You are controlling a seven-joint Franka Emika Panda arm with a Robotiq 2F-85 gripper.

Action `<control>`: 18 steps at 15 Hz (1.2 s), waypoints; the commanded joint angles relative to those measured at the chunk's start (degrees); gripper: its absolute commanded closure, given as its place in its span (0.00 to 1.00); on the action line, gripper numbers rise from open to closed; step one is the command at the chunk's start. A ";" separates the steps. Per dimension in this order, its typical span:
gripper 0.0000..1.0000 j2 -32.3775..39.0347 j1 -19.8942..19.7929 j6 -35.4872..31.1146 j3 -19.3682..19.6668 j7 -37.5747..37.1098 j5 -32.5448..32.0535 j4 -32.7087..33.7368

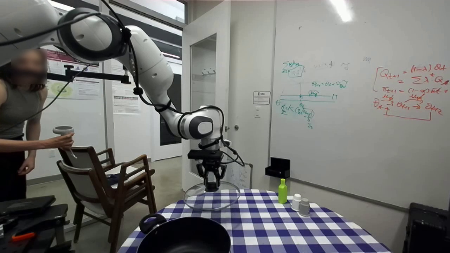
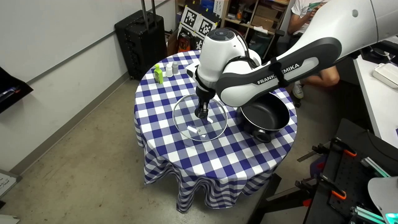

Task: Put the lid on the pot

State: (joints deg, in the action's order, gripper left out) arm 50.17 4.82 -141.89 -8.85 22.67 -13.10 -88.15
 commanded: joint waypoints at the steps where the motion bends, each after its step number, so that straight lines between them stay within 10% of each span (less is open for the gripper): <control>1: 0.74 -5.75 -0.15 1.96 0.83 0.65 -0.29 -2.43; 18: 0.74 -19.36 -7.45 8.14 10.77 -3.94 -0.75 -9.14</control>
State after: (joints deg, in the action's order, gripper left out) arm 34.97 -1.81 -132.78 0.77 21.04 -13.10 -92.26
